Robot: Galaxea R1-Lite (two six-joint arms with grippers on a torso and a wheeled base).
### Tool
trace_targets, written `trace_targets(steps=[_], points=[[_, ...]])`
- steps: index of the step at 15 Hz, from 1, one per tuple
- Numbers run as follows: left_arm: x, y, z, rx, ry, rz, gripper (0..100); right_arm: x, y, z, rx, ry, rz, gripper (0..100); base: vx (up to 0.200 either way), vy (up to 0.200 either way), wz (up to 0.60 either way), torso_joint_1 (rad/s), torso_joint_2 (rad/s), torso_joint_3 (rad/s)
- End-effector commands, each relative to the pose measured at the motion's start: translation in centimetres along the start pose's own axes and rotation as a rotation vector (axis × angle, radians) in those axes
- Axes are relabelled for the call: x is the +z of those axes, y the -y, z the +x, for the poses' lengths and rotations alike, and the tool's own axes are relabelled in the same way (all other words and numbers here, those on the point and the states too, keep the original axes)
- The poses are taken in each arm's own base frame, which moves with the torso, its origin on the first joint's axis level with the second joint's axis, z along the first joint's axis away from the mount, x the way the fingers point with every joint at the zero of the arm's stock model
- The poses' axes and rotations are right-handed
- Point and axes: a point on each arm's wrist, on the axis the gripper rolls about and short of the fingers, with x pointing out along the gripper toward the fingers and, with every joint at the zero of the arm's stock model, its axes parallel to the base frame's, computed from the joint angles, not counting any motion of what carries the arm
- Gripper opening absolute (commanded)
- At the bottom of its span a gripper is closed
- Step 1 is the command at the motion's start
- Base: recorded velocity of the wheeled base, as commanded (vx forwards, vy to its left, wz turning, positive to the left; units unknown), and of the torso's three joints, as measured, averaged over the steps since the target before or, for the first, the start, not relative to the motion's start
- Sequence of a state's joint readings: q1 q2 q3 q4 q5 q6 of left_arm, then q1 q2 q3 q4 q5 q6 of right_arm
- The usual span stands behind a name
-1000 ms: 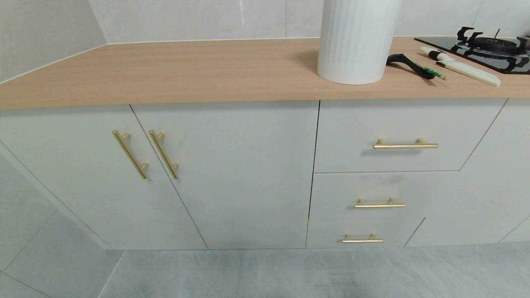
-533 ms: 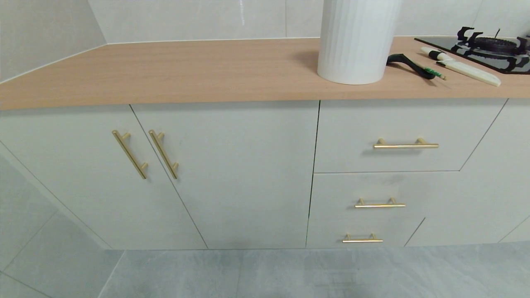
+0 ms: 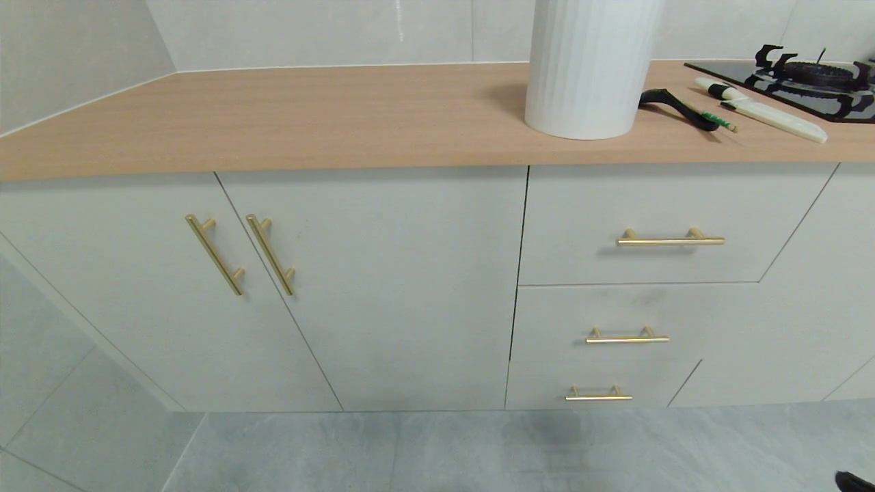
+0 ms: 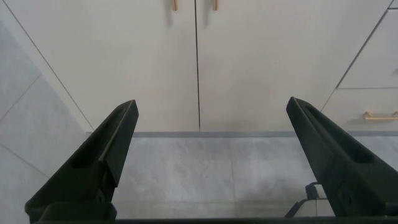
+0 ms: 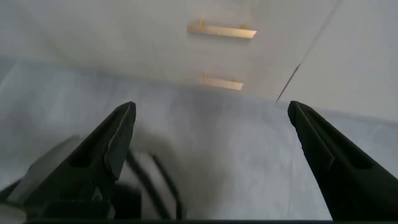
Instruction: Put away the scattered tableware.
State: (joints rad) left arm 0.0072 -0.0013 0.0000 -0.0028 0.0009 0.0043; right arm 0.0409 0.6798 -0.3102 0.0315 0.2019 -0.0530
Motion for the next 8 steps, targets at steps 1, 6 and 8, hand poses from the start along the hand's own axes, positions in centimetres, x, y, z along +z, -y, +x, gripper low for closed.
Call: trace_targets(steps=[1, 6, 8], points=[[0.0, 0.0, 0.0, 0.001, -0.001, 0.000, 100, 4.4, 0.8, 10.5, 0.110, -0.301, 0.009, 100, 0.000, 0.000, 0.00, 0.000, 0.00, 0.000], [0.0, 0.0, 0.0, 0.001, -0.001, -0.001, 100, 4.6, 2.2, 23.2, 0.085, -0.344, 0.012, 100, 0.000, 0.000, 0.00, 0.000, 0.00, 0.000], [0.0, 0.0, 0.0, 0.001, -0.001, 0.000, 100, 2.8, 2.5, 26.2, 0.035, -0.337, -0.002, 100, 0.000, 0.000, 0.00, 0.000, 0.00, 0.000]])
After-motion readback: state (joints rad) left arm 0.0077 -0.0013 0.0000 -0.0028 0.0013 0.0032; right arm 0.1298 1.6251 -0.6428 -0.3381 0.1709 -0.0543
